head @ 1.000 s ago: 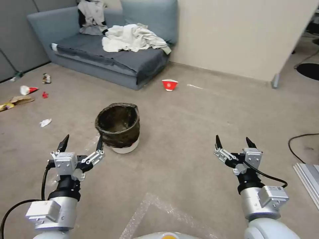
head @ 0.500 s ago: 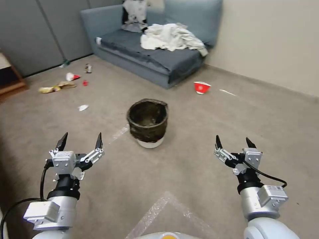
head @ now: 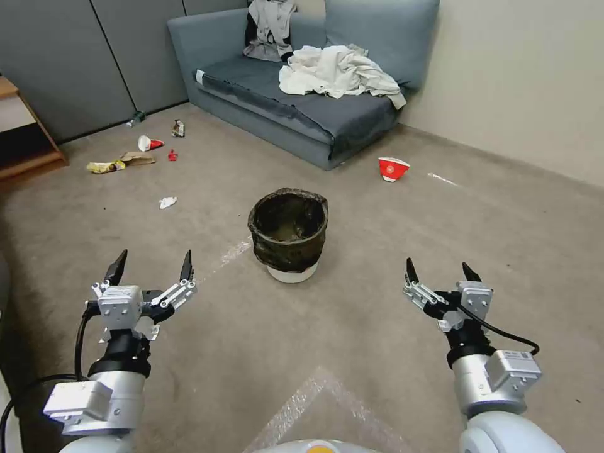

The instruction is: Pick up the trash can from the floor.

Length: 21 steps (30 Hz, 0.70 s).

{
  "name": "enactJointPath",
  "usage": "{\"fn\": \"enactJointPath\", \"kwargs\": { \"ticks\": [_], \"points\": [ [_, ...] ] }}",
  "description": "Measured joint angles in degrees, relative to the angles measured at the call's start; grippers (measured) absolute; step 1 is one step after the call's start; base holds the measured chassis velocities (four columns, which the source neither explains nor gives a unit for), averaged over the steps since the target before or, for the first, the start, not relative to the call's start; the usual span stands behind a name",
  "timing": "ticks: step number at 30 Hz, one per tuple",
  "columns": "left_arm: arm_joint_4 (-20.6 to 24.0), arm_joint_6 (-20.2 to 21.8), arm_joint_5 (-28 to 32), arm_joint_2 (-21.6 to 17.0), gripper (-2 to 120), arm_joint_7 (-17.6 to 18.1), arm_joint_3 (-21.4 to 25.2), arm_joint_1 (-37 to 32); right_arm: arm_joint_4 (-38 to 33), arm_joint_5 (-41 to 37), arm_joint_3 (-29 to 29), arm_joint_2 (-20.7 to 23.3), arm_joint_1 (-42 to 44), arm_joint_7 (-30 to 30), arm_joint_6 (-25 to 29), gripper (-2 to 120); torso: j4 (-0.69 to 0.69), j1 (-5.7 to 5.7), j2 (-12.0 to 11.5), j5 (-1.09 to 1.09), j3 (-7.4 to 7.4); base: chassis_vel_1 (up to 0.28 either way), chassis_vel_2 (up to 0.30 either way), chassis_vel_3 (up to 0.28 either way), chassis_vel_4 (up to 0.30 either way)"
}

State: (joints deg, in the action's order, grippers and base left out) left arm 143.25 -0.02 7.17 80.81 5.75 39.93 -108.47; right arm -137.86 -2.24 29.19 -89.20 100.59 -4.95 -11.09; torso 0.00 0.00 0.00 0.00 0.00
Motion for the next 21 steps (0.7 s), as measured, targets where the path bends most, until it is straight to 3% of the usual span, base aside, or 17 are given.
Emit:
{"fn": "enactJointPath", "kwargs": {
  "ticks": [21],
  "points": [
    [-0.01,0.74,1.23,-0.12,100,-0.01,0.45,0.21,0.49,0.28,-0.31,-0.12,0.05,-0.05,0.13,100,0.00,0.00,0.00,0.00,0.00,-0.116,0.124,0.121,-0.116]
  ]
}}
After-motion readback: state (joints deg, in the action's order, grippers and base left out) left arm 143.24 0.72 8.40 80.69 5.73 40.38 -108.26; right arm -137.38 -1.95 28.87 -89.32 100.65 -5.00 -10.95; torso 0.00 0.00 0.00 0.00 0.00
